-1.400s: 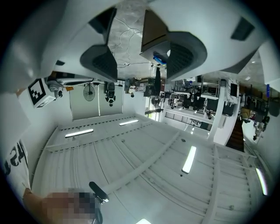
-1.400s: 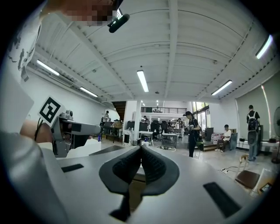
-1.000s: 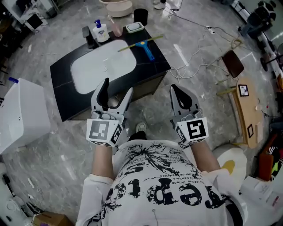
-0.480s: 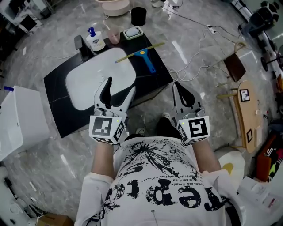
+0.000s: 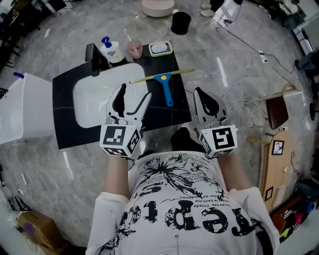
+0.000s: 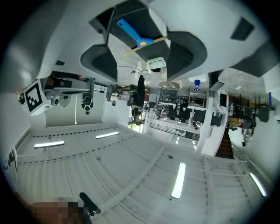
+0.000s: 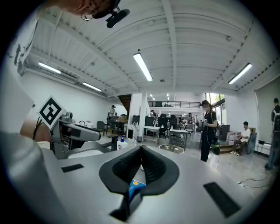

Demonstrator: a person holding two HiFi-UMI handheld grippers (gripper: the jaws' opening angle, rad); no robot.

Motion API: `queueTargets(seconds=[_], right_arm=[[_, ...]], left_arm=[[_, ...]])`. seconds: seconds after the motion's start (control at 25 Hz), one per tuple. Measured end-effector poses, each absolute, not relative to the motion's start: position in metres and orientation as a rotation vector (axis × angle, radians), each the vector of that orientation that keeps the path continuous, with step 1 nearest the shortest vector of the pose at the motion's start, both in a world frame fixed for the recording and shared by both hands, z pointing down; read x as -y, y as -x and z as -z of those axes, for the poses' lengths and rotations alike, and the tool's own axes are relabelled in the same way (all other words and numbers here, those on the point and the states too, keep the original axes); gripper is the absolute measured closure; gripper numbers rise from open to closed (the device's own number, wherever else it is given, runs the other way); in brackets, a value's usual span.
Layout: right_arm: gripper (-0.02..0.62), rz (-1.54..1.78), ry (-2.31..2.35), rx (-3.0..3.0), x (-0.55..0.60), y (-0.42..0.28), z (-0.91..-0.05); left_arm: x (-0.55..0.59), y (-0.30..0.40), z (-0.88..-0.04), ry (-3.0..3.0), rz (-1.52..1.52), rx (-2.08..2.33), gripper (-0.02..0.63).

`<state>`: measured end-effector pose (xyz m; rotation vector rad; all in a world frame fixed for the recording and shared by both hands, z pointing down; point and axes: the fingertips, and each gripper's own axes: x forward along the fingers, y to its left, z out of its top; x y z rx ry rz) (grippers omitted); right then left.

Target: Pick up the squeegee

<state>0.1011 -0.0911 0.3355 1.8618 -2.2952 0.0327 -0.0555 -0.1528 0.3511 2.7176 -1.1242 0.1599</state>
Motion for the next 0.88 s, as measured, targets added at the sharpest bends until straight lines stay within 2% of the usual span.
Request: queueTargets(seconds=[0.36, 0.88], right_arm=[[0.58, -0.064, -1.547, 2.47, 0.174, -0.17, -0.358], [0.58, -0.215, -1.35, 2.526, 0.244, -0.21, -0.435]], left_arm=[[0.193, -0.029, -0.397, -2.496, -0.285, 1.312, 0.265], [0.225, -0.085, -0.562, -2.09, -0.716, 1.313, 0.261]])
